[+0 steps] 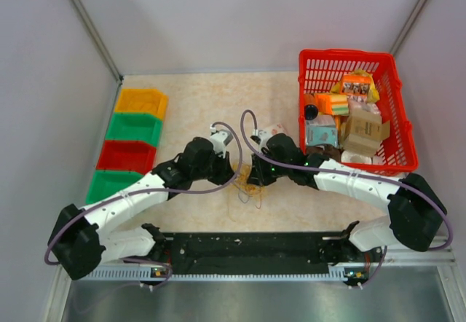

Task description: Untangle the cables

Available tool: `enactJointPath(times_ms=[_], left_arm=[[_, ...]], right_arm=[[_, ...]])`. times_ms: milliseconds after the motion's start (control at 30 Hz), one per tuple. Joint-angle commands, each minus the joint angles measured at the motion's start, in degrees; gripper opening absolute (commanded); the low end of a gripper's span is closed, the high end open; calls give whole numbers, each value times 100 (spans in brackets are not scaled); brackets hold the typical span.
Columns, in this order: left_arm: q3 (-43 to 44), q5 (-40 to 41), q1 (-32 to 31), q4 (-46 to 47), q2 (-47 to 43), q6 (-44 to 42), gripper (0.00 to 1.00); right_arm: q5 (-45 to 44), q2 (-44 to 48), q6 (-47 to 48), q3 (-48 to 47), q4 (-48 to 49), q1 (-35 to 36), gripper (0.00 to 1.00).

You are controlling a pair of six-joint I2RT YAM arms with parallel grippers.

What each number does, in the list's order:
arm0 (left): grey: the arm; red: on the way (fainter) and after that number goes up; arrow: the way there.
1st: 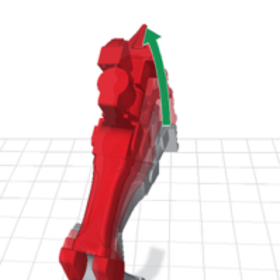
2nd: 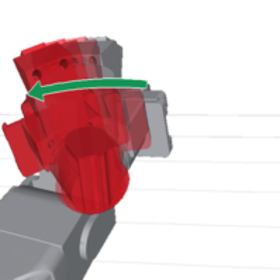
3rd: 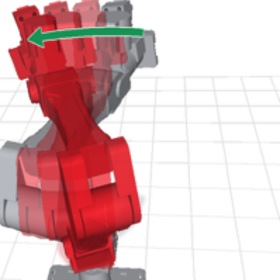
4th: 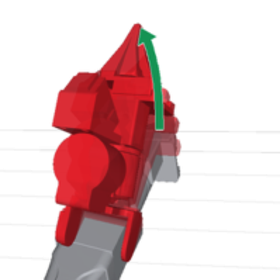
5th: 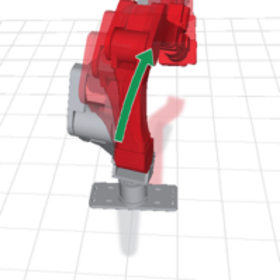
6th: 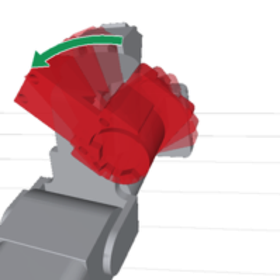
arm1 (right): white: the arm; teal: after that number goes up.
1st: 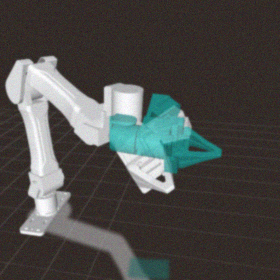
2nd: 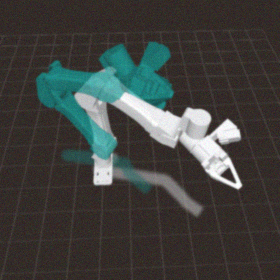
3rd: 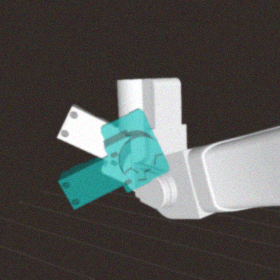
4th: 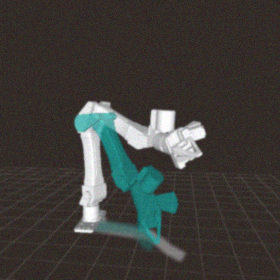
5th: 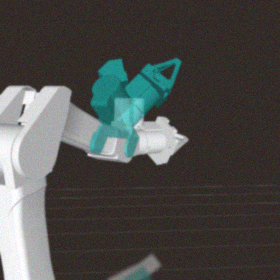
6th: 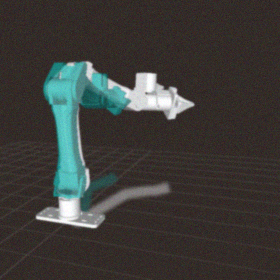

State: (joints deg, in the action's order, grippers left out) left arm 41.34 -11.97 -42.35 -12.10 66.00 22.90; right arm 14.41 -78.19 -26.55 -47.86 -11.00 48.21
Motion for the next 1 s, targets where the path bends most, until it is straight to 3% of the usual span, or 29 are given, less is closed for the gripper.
enactJointPath(times_ms=[0,67,167,300,467,600,767,833,967], left_arm=[[506,931,-19,-493,-779,48,0],[611,1474,-19,-819,-1376,83,0],[638,1803,-10,-882,-2176,259,0],[918,1225,-10,-689,-2548,654,0],[1490,739,-10,-837,-2293,901,0],[1912,731,-10,-979,-2214,857,0],[2430,538,-10,-996,-2161,918,0],[2650,520,-2,-1014,-2144,954,0],[3185,380,-10,-1040,-2021,971,0]], right_arm=[[-762,-81,-34,-110,-6,-31,7],[-1272,-283,-105,-206,-252,-31,9],[-1661,-547,-62,-356,-516,-22,28],[-1618,-434,96,-365,-499,5,58],[-1118,496,395,-94,-97,66,75],[-300,1253,703,320,809,303,82],[18,1035,424,355,2011,812,82],[-489,851,55,566,2706,970,81],[-1922,245,-622,506,2999,1174,77]])
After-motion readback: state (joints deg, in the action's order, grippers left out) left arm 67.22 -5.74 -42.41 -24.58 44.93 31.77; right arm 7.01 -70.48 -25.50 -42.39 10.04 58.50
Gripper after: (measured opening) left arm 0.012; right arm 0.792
